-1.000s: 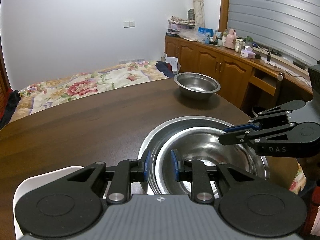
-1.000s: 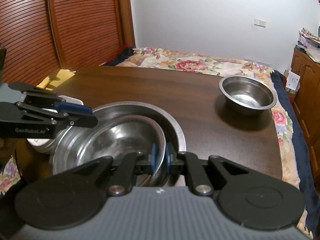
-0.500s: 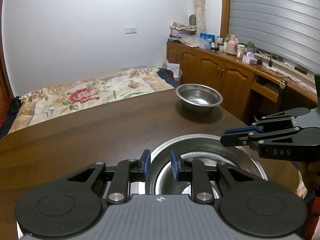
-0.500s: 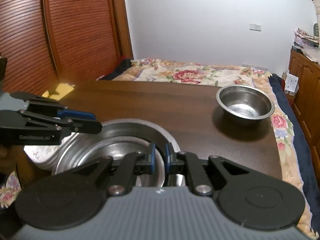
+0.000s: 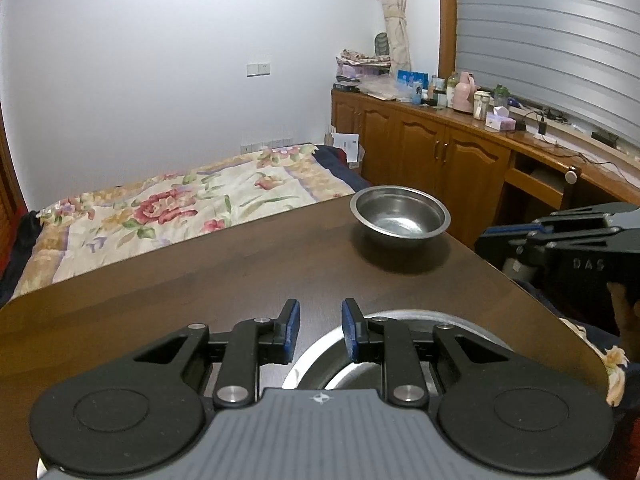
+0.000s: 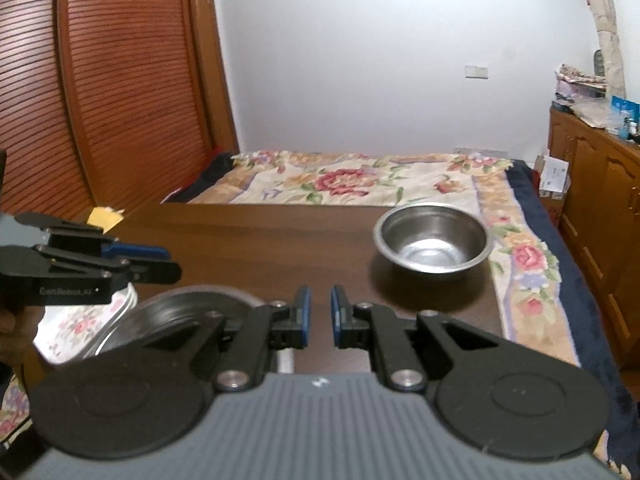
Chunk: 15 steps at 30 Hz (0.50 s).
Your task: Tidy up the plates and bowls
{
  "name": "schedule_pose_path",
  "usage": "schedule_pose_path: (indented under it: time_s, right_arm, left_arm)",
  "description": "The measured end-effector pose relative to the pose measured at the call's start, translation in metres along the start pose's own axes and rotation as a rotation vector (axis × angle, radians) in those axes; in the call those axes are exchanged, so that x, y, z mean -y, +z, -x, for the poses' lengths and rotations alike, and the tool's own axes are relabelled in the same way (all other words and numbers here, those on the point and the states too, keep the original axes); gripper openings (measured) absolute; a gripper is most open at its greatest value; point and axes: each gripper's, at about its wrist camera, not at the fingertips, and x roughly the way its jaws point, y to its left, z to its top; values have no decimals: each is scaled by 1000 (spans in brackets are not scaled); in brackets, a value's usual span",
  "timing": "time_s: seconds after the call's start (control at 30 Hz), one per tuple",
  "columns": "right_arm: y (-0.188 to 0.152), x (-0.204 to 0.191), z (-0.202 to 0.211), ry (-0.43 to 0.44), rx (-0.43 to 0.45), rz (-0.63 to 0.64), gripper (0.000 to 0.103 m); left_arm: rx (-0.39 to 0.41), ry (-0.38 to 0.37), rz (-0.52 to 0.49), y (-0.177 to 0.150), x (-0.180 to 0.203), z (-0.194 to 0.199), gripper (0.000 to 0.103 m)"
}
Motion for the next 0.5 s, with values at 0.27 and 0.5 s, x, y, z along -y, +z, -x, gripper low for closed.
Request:
schedule_pose_path:
  time_s: [0.27,0.5]
  right_arm:
    - [9,31,-6,-67,57,-12,12]
    - [9,61,-26,-114,72,-48,39]
  left_arm:
    - [22,-14,0,27,-2,-22,54]
    - [32,-25,-9,45,2,-44,70]
